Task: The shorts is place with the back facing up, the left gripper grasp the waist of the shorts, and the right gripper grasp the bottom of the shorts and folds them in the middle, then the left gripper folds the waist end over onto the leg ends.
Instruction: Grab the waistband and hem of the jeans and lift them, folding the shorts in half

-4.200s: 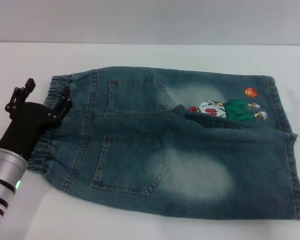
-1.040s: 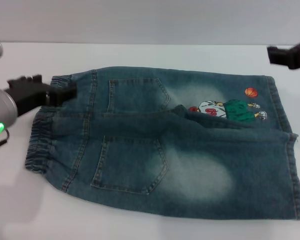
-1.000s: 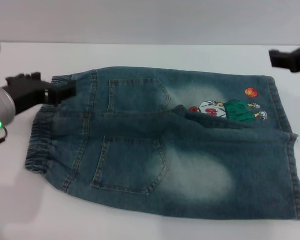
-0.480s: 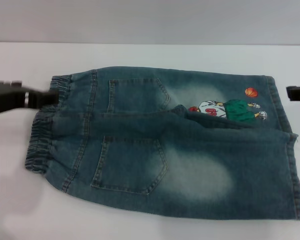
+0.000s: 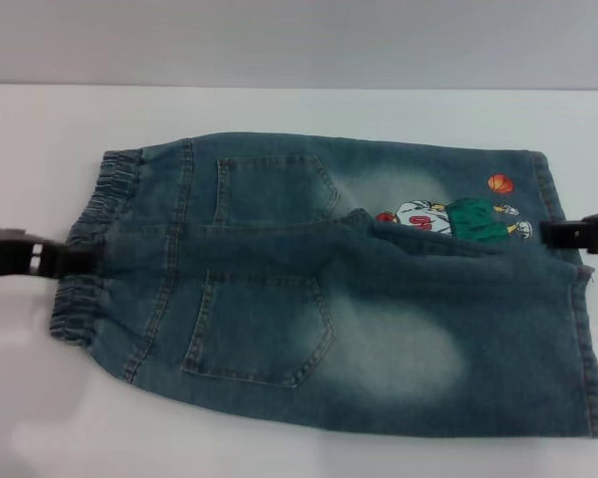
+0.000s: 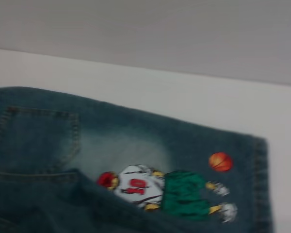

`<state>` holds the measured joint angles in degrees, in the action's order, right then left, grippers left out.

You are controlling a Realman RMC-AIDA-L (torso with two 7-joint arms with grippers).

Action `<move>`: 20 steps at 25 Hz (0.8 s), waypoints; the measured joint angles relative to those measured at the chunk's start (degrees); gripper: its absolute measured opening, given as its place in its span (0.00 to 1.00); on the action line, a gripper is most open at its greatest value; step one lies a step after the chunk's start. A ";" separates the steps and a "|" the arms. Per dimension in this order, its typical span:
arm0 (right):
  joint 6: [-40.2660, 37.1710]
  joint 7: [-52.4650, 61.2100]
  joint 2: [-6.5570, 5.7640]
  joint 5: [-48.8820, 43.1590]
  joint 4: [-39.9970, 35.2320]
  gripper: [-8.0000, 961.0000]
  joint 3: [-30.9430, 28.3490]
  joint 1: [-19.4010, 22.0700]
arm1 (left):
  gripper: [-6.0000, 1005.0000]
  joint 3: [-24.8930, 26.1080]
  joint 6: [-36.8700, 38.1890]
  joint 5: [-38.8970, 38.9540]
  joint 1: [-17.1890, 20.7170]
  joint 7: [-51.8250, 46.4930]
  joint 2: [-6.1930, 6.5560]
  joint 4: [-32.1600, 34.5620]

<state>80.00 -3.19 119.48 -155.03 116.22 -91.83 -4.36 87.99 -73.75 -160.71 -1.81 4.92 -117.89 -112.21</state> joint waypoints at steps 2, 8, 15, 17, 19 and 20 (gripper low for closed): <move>-0.90 1.04 0.04 1.24 0.01 0.76 0.95 1.14 | 0.83 1.02 -2.12 -0.05 -0.49 0.85 0.10 0.64; -1.62 3.47 -0.16 0.34 -0.08 0.76 5.70 2.17 | 0.83 3.86 -5.13 -0.44 0.01 3.11 0.13 1.11; -1.58 1.51 -0.29 -0.92 -0.09 0.76 5.25 2.48 | 0.83 0.54 -3.21 -0.24 -1.47 0.46 -0.16 6.77; -1.83 1.22 -0.21 -1.01 -0.20 0.76 5.48 3.26 | 0.83 -1.26 -2.64 -0.27 -2.42 -0.67 -0.24 8.07; -2.01 0.67 -0.13 -1.17 -0.23 0.76 5.54 3.99 | 0.83 -2.49 -2.30 -0.44 -3.45 -2.16 -0.12 9.02; -2.03 0.42 -0.11 -1.20 -0.20 0.76 5.48 4.21 | 0.83 -2.78 -2.26 -0.55 -3.87 -2.67 -0.06 9.37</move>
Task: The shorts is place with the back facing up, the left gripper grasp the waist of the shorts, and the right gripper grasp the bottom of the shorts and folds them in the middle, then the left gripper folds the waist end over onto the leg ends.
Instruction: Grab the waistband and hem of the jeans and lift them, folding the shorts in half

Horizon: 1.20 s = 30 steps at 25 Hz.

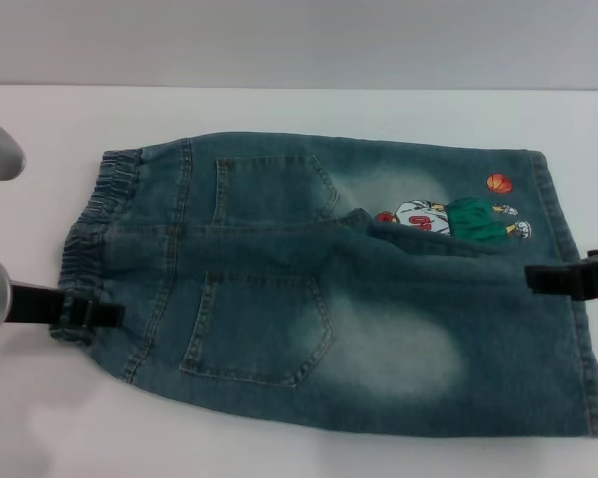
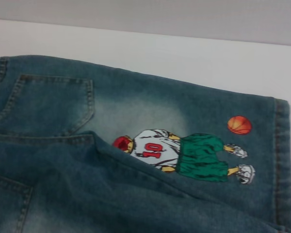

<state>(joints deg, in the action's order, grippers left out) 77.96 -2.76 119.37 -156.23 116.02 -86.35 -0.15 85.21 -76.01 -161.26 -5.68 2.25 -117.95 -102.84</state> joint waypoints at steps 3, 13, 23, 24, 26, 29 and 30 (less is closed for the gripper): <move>-0.02 -0.60 -0.07 -0.31 0.01 0.76 -0.60 0.48 | 0.83 0.03 0.06 -0.10 -0.49 -0.40 -0.03 0.39; -0.62 -2.86 -0.11 -0.75 -0.29 0.76 -2.20 0.55 | 0.83 0.37 0.02 -0.82 -3.54 -2.11 -0.10 4.68; -0.70 -3.11 -0.19 -0.73 -0.83 0.76 -2.23 -0.09 | 0.83 0.54 -0.37 -3.74 -5.38 -3.33 -0.02 7.95; -0.74 -3.11 -0.19 -0.70 -0.83 0.76 -2.17 -0.06 | 0.83 0.48 -0.51 -4.01 -5.46 -3.45 -0.03 7.96; -0.87 -3.11 -0.19 -0.58 -0.83 0.76 -1.92 0.11 | 0.83 0.43 -0.79 -4.18 -5.69 -3.54 0.00 7.94; -1.09 -3.11 -0.14 -0.48 -0.83 0.76 -1.63 0.36 | 0.83 0.45 -0.96 -4.23 -5.83 -3.53 0.05 8.05; -1.11 -3.10 -0.12 -0.47 -0.83 0.76 -1.58 0.39 | 0.83 0.47 -1.00 -4.20 -5.84 -3.53 0.05 8.09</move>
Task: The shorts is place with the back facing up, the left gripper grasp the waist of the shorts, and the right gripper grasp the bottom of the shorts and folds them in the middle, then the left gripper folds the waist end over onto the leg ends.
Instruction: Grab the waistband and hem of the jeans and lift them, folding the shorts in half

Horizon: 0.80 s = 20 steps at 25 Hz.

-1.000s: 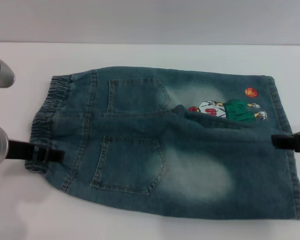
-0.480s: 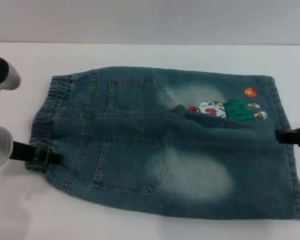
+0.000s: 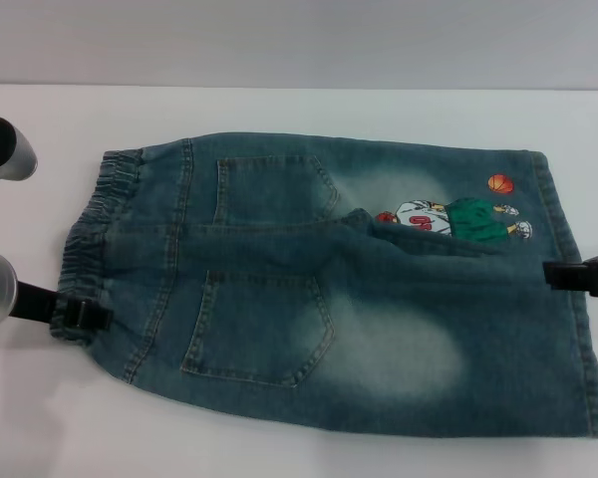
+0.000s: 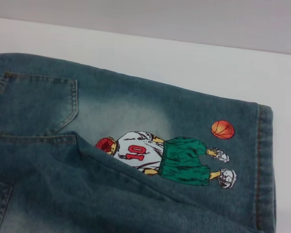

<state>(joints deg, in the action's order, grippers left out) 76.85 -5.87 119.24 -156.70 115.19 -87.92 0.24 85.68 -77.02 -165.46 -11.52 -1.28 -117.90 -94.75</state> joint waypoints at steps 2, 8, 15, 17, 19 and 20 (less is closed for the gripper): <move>-0.01 0.00 0.01 0.01 0.00 0.76 0.03 0.03 | 0.83 -0.01 -0.24 0.12 -0.08 0.00 -0.02 0.04; -0.04 0.00 -0.05 0.06 0.04 0.76 0.07 -0.39 | 0.83 0.08 -1.24 0.28 -0.61 0.03 -0.11 0.51; -0.14 -0.08 -0.06 0.08 0.03 0.76 0.14 -0.60 | 0.83 0.10 -1.27 0.27 -1.44 0.37 -0.14 1.81; -0.17 -0.09 -0.06 0.08 0.02 0.76 0.18 -0.54 | 0.83 0.10 -1.26 0.27 -2.09 0.48 -0.14 2.84; -0.20 -0.10 -0.06 0.10 0.02 0.76 0.23 -0.46 | 0.83 0.02 -1.23 0.28 -2.72 0.55 -0.14 3.80; -0.20 -0.11 -0.06 0.12 0.02 0.76 0.24 -0.44 | 0.83 -0.05 -1.18 0.29 -3.10 0.56 -0.14 4.30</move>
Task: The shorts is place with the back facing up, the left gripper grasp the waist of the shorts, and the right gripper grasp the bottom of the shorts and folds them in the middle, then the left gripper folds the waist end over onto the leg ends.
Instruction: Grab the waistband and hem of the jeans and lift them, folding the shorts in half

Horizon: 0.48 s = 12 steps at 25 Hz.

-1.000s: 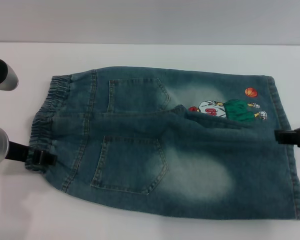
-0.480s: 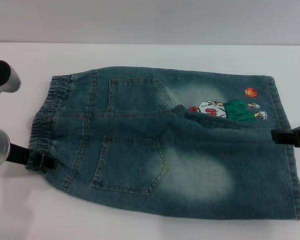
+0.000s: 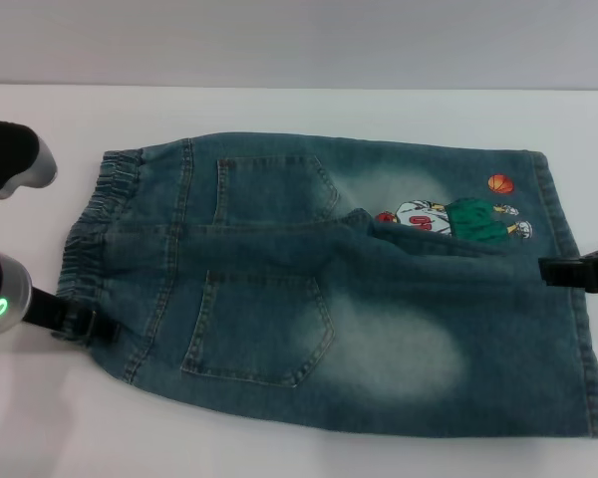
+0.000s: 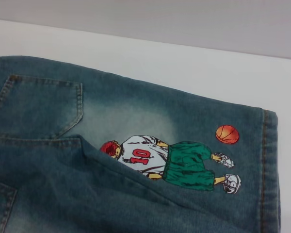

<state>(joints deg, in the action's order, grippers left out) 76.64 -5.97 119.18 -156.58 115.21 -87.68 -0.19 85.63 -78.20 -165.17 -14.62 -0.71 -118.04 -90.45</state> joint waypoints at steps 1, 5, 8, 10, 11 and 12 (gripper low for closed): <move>-0.01 -0.01 0.00 0.02 0.00 0.76 0.02 0.02 | 0.83 -0.09 0.04 0.00 -0.27 0.01 -0.02 0.45; -0.01 -0.01 0.00 0.05 0.00 0.76 0.11 0.05 | 0.83 -0.20 0.17 0.02 -0.87 0.01 -0.07 1.02; -0.01 -0.01 -0.05 0.05 -0.08 0.76 0.15 -0.10 | 0.83 -0.13 0.13 0.01 -1.01 -0.16 -0.06 1.10; -0.01 -0.01 -0.07 0.05 -0.16 0.76 0.15 -0.16 | 0.83 0.15 0.05 -0.04 -1.03 -0.20 -0.01 1.12; -0.01 -0.01 -0.07 0.05 -0.22 0.76 0.15 -0.19 | 0.83 0.40 0.03 -0.02 -1.04 -0.14 0.01 1.14; -0.01 -0.01 -0.08 0.05 -0.28 0.76 0.15 -0.22 | 0.83 0.53 0.02 0.02 -1.04 -0.08 0.02 1.23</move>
<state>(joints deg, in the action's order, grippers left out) 76.64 -5.98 119.09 -156.53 114.94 -87.53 -0.41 86.16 -78.18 -165.15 -15.66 -0.79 -118.02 -89.22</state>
